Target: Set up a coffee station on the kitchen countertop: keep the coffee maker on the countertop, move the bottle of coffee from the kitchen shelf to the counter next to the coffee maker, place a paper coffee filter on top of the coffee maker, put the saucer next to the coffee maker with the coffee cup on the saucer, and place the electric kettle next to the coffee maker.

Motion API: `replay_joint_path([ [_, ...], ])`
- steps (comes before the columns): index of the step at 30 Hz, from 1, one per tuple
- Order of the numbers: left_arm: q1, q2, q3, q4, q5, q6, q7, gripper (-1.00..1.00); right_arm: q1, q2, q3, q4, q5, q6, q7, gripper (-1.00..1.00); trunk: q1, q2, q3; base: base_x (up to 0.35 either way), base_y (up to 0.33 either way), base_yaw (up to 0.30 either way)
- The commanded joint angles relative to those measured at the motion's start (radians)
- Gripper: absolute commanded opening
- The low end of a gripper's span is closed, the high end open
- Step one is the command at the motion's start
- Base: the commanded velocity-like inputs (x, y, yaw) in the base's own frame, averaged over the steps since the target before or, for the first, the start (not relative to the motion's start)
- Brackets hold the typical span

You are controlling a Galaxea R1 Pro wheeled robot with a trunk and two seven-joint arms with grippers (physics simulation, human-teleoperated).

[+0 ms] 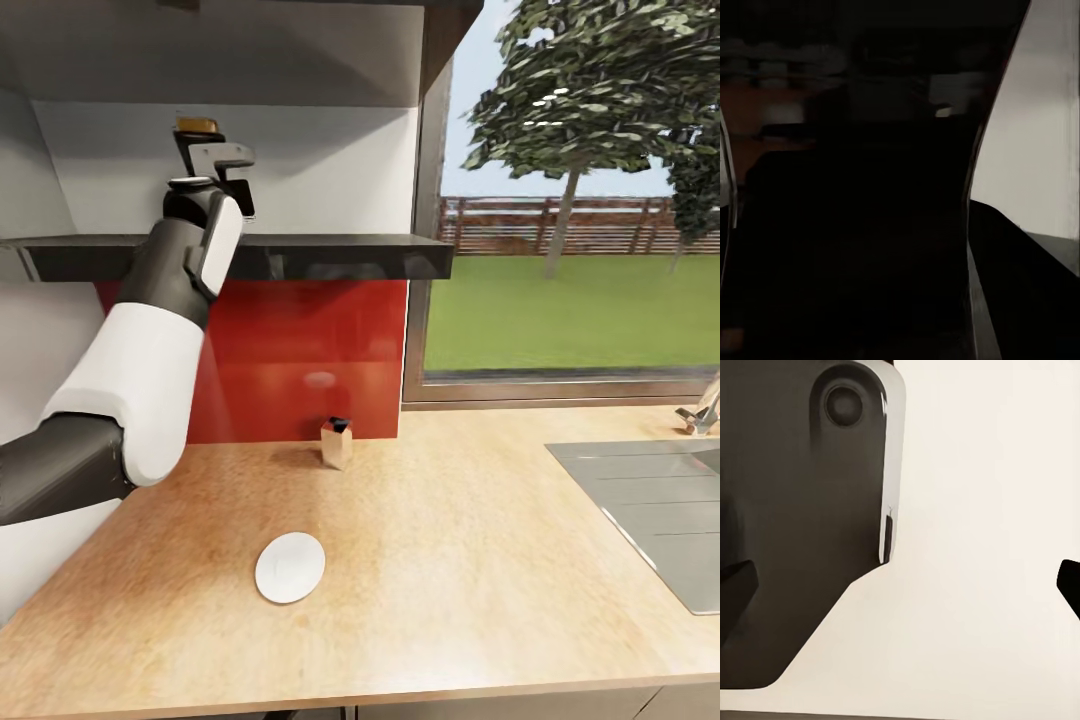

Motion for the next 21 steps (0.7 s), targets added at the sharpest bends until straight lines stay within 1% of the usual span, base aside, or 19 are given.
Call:
replay_joint_path([
  [1,-0.001,0.0,-0.002,-0.022,0.009,0.013,0.006,-1.0,0.0,0.0,-0.007,-0.001,0.01,-0.002,0.004,1.0,0.001,-0.002,-0.002,0.0,0.0,0.0],
  [2,-0.001,-0.001,-0.002,-0.047,0.011,0.027,0.003,-1.0,0.0,0.0,-0.007,-0.001,0.01,-0.002,0.004,1.0,0.001,-0.002,-0.002,0.0,0.0,0.0],
  [7,-0.002,-0.006,-0.002,-0.086,0.014,0.089,-0.024,-1.0,0.0,0.0,-0.008,-0.001,0.01,-0.002,0.004,1.0,0.001,-0.002,-0.002,0.0,0.0,-0.005],
  [9,-0.001,-0.006,-0.001,-0.099,0.015,0.1,-0.039,-1.0,0.0,0.0,-0.008,-0.001,0.009,-0.002,0.004,1.0,0.001,-0.002,-0.002,0.0,0.0,-0.138],
  [13,0.0,-0.007,-0.001,-0.108,0.015,0.108,-0.053,-1.0,0.0,0.0,-0.01,-0.001,0.008,-0.002,0.004,1.0,0.001,-0.002,-0.002,0.0,0.0,-0.251],
  [21,0.001,-0.004,-0.001,-0.109,0.014,0.109,-0.056,-1.0,0.0,0.0,-0.01,-0.002,0.007,-0.002,0.004,1.0,0.001,-0.002,-0.002,0.0,0.0,-0.292],
])
